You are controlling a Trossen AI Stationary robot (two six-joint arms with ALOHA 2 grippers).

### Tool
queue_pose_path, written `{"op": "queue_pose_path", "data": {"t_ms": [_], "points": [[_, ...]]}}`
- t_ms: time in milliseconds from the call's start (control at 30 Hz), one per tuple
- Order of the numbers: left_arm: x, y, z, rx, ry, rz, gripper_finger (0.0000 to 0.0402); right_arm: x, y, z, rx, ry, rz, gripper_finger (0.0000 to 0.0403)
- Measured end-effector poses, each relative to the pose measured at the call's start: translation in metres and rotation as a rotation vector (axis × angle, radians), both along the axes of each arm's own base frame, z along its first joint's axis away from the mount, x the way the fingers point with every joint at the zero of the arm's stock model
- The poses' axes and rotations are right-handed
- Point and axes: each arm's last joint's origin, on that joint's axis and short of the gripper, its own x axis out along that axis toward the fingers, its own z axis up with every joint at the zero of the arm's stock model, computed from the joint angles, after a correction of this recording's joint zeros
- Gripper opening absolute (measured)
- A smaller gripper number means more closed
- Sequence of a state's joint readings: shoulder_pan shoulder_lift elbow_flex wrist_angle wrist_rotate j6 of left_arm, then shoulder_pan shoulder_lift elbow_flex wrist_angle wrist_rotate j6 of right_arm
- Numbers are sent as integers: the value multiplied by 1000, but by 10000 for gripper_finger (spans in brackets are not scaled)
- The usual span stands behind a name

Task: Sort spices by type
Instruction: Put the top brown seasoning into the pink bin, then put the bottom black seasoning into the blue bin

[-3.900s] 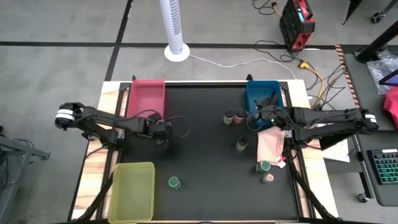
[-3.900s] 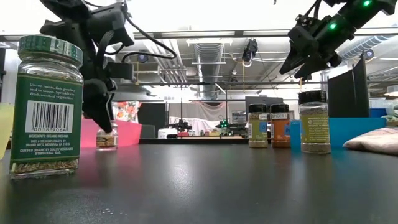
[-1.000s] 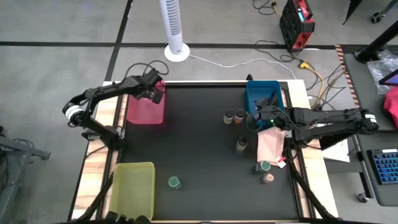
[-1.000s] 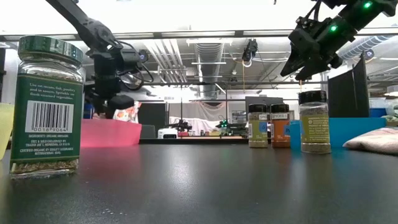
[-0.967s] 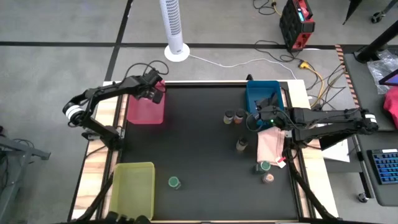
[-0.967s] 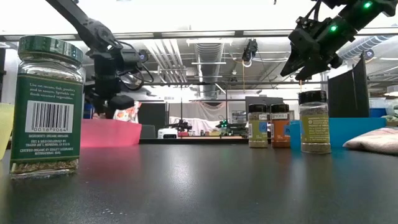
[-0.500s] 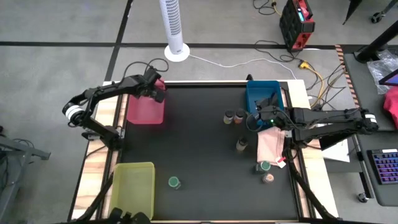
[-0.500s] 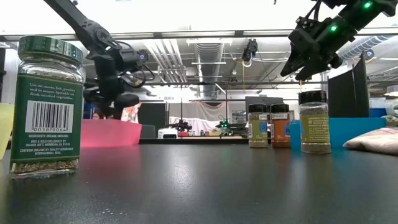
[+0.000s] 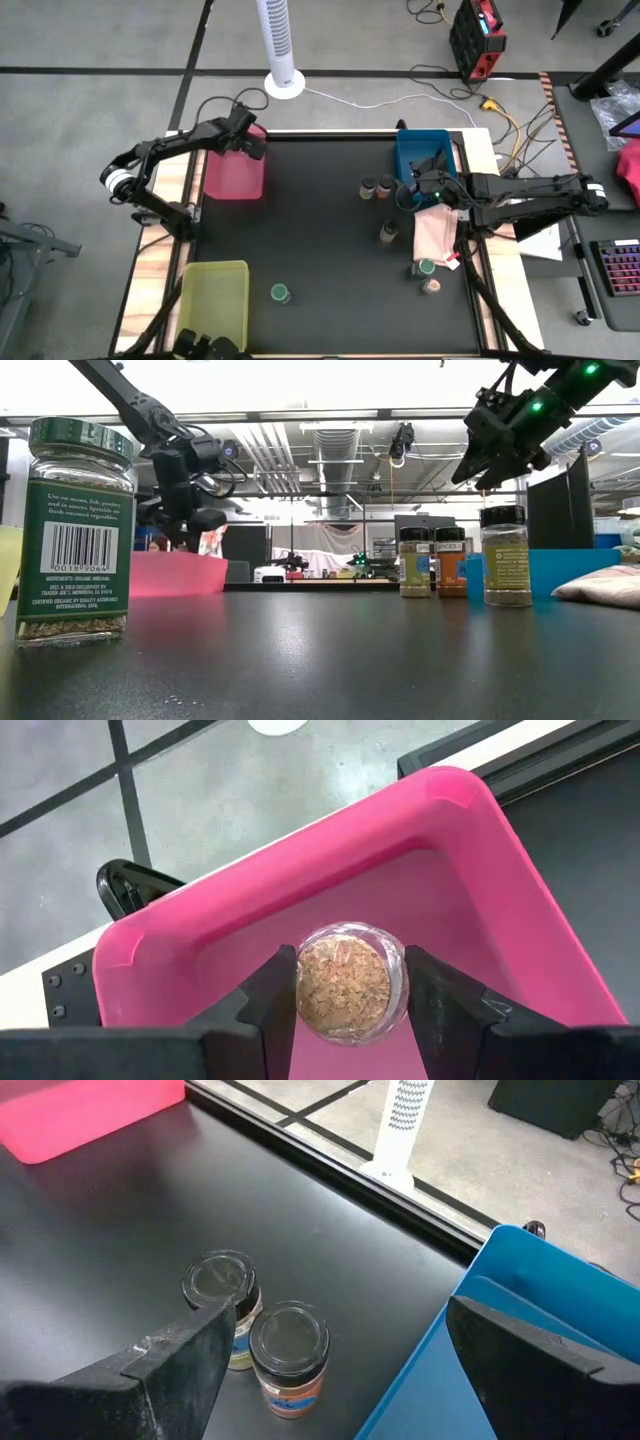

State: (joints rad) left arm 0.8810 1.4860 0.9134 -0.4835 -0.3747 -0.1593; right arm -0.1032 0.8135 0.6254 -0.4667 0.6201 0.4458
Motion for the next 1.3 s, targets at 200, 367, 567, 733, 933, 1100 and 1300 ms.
{"op": "queue_pose_path", "data": {"t_ms": [200, 367, 567, 733, 933, 1100, 1300], "points": [[0, 0, -1, -2, 0, 2, 140, 0, 0, 0, 0, 0, 0, 354], [-2, -3, -6, -20, 11, 7, 141, 0, 0, 0, 0, 0, 0, 354], [-4, -5, -12, -26, 16, 8, 142, 0, 0, 0, 0, 0, 0, 354], [-6, -7, -17, -31, 20, 7, 143, 0, 0, 0, 0, 0, 0, 354], [-5, -6, -17, -19, 14, 11, 160, 0, 0, 0, 0, 0, 0, 354], [-5, -6, -16, -15, 8, 24, 191, 0, 0, 0, 0, 0, 0, 354], [-5, -6, -16, -15, 8, 24, 215, 0, 0, 0, 0, 0, 0, 354]]}}
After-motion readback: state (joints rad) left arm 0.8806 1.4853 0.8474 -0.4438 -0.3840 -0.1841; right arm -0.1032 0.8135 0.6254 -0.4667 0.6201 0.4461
